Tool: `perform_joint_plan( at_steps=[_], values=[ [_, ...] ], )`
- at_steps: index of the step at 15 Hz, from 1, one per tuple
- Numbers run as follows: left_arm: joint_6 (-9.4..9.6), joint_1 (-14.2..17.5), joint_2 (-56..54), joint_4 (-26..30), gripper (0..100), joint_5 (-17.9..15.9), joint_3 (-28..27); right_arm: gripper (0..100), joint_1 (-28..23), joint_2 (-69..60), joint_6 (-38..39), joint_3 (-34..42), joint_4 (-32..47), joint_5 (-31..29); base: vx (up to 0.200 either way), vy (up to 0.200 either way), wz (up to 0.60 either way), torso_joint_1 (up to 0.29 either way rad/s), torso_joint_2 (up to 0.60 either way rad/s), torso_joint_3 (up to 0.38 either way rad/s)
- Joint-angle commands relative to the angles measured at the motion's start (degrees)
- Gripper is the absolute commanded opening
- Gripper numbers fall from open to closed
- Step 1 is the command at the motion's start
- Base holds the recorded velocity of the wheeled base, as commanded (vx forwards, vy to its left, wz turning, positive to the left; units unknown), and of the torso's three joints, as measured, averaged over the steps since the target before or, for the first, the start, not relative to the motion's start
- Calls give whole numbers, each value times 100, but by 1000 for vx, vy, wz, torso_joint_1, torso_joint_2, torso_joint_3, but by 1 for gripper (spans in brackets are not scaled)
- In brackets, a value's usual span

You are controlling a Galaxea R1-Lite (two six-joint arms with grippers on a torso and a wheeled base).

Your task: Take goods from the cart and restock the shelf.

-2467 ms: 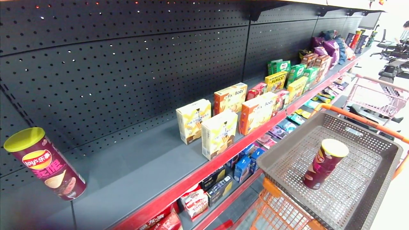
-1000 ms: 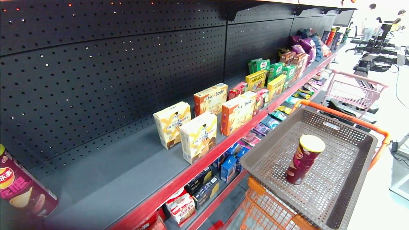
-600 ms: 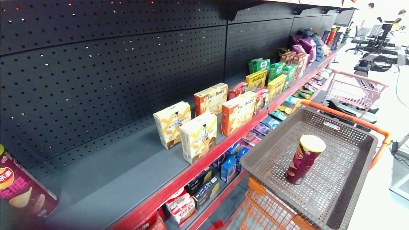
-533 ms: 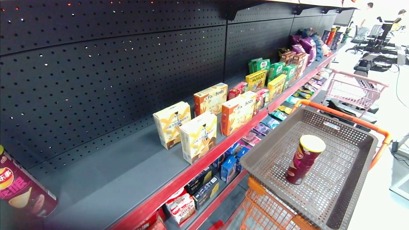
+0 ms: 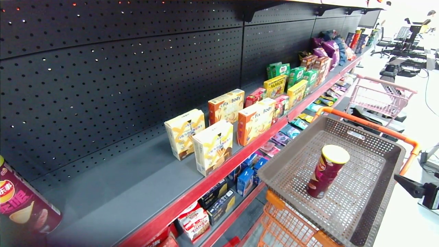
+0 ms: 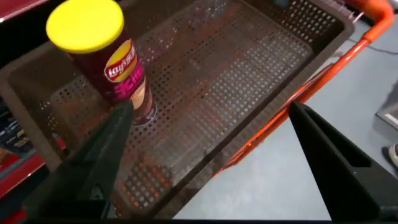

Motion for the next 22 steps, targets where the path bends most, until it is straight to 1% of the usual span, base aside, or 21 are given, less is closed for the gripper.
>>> perform_joint_plan(
  at_steps=[1, 2, 3, 5, 6, 7, 9, 11, 14, 16, 17, 19, 22],
  values=[
    [-2, 0, 5, -1, 100, -7, 1, 100, 119, 666, -13, 62, -153, 89, 0, 0, 0, 0, 0, 0],
    [-2, 0, 5, -1, 100, 1, 1, 100, 206, 763, -4, 53, -189, 107, 0, 0, 0, 0, 0, 0],
    [-10, 0, 5, -1, 100, 1, 1, 100, 242, 912, -22, 106, -391, 230, 0, 0, 0, 0, 0, 0],
    [-2, 0, 5, -1, 100, 1, 1, 100, 400, 1299, -75, 546, -1305, 722, 0, 0, 0, 0, 0, 0],
    [-2, 0, 5, -1, 100, 1, 1, 100, 488, 1545, -127, 730, -1692, 827, 0, 0, 0, 0, 0, 0],
    [-10, 0, 5, -1, 100, 1, 1, 100, 479, 1791, -206, 757, -1946, 880, 0, 0, 0, 0, 0, 0],
    [-2, 0, 5, -1, 100, 1, 1, 100, 461, 2046, -268, 713, -2096, 968, 0, 0, 0, 0, 0, 0],
    [-2, 0, 5, -1, 100, 1, 1, 100, 356, 2406, -496, 607, -2149, 959, 0, 0, 0, 0, 0, 0],
    [-2, 0, 5, -1, 100, 1, 1, 100, 206, 2582, -795, 352, -2069, 959, 0, 0, 0, 0, 0, 0],
    [-2, 0, 5, -1, 100, -7, 1, 100, 259, 2872, -804, 212, -2131, 994, 0, 0, 0, 0, 0, 0],
    [-2, 0, 5, -1, 100, 1, 1, 100, 277, 2978, -795, 133, -2157, 1082, 0, 0, 0, 0, 0, 0],
    [-2, 0, 5, -1, 100, 1, 1, 100, 294, 3065, -804, 89, -2219, 1495, 0, 0, 0, 0, 0, 0],
    [-2, 0, 5, -1, 100, 1, 1, 100, 330, 3127, -804, 97, -2307, 1829, 0, 0, 0, 0, 0, 0]
  ],
)
